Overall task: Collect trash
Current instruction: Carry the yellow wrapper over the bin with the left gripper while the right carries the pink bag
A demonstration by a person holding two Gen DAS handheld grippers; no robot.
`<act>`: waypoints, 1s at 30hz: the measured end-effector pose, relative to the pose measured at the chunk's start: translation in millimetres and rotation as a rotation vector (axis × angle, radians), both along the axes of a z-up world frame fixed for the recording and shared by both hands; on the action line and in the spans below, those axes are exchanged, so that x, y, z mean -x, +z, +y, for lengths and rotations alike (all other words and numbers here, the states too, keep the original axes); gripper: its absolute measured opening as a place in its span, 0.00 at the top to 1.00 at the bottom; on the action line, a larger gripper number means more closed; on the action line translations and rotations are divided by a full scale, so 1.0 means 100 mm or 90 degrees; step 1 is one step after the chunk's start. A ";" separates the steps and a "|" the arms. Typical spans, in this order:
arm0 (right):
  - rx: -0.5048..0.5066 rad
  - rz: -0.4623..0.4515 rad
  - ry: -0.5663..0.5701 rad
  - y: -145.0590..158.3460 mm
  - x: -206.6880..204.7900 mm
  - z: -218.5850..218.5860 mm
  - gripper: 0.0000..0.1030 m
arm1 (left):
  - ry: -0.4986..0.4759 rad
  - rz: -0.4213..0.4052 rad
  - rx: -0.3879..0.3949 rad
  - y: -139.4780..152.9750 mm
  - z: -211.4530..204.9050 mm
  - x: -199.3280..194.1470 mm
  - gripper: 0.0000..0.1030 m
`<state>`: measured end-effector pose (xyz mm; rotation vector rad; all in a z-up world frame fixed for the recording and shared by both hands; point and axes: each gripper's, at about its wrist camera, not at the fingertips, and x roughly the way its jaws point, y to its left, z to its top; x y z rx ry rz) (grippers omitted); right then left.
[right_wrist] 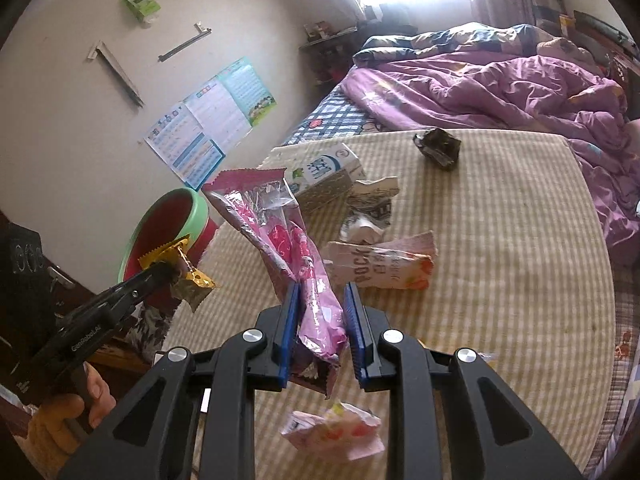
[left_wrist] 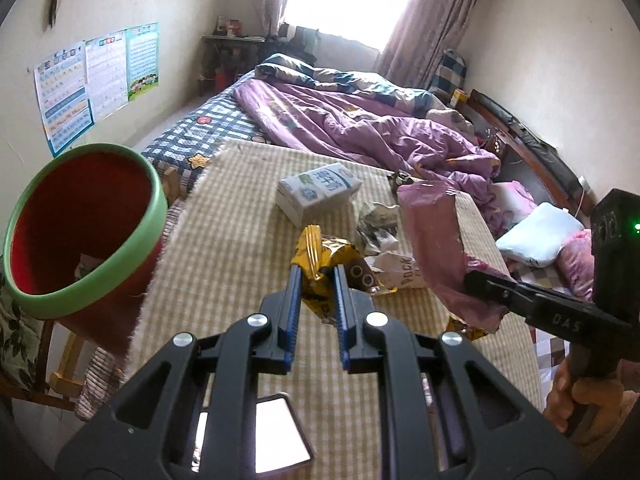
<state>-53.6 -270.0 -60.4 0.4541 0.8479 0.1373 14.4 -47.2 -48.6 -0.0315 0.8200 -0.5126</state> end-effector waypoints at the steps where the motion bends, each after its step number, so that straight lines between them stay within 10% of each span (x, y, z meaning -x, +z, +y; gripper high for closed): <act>1: 0.002 0.000 0.000 0.01 -0.02 0.02 0.78 | 0.005 0.000 0.000 0.00 0.04 -0.02 0.85; 30: 0.018 0.005 0.020 0.10 -0.52 0.97 0.78 | 0.091 -0.005 -0.006 0.02 1.21 -0.46 0.85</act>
